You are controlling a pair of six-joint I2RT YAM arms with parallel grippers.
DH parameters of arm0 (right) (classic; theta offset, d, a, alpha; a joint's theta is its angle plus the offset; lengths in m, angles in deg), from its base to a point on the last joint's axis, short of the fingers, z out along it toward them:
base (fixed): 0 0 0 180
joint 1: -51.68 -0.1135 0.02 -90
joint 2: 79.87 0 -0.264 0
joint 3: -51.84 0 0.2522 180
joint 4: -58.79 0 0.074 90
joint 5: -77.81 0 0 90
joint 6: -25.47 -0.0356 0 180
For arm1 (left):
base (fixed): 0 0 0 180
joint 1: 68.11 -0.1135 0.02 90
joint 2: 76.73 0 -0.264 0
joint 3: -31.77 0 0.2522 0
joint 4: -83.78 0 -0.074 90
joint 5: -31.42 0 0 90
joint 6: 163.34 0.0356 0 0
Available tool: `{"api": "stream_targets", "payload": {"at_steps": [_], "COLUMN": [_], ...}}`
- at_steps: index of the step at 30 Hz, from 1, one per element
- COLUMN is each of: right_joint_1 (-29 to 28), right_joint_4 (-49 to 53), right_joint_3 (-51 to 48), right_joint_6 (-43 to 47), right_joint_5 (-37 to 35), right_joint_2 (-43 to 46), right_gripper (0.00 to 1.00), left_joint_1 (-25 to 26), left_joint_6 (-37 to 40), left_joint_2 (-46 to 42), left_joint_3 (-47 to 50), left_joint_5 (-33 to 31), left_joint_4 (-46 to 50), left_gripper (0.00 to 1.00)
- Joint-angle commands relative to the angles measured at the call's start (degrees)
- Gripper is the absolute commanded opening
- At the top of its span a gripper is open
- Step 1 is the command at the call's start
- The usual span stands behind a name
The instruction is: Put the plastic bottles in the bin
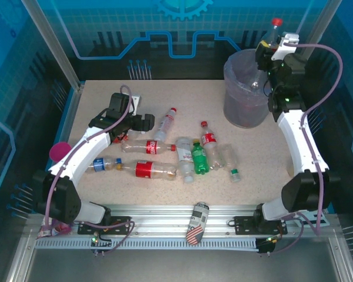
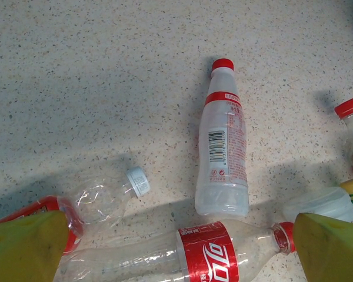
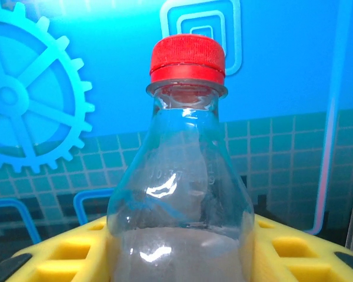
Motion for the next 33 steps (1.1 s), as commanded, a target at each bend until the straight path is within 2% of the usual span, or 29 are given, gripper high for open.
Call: {"api": "stream_targets", "payload": {"at_steps": [1,4,9,17,23,29,33], "right_joint_1": [-0.4,-0.4,-0.2,1.8,3.0,3.2,3.4], "right_joint_4": [-7.5,-7.8,-1.3,14.4,20.3,24.9,25.5], "right_joint_3": [2.8,2.9,4.2,10.8,13.0,14.3,14.2], "right_joint_6": [4.4,7.5,9.5,6.8,4.8,4.6,4.7], "right_joint_5": [-3.2,-4.5,-4.9,-2.4,0.7,2.0,2.3], "right_joint_2": [-1.9,-4.1,-7.7,-16.3,-20.8,-24.0,-25.1], "right_gripper": [0.44,0.43,0.44,0.46,0.48,0.55,0.64], "left_joint_1": [0.3,0.3,0.4,0.4,0.4,0.4,0.4], "left_joint_6": [1.5,1.5,1.6,2.0,2.4,2.6,2.8], "left_joint_2": [0.1,0.1,0.1,0.1,0.0,0.5,0.8], "left_joint_3": [0.9,0.8,0.9,0.9,0.9,0.7,0.6], "left_joint_5": [-0.5,-0.5,-0.5,-0.5,-1.1,-1.0,-1.0], "left_joint_4": [0.3,0.3,0.3,0.5,0.7,1.0,1.1], "left_gripper": [0.99,0.99,0.99,0.99,0.99,0.99,0.99]}}
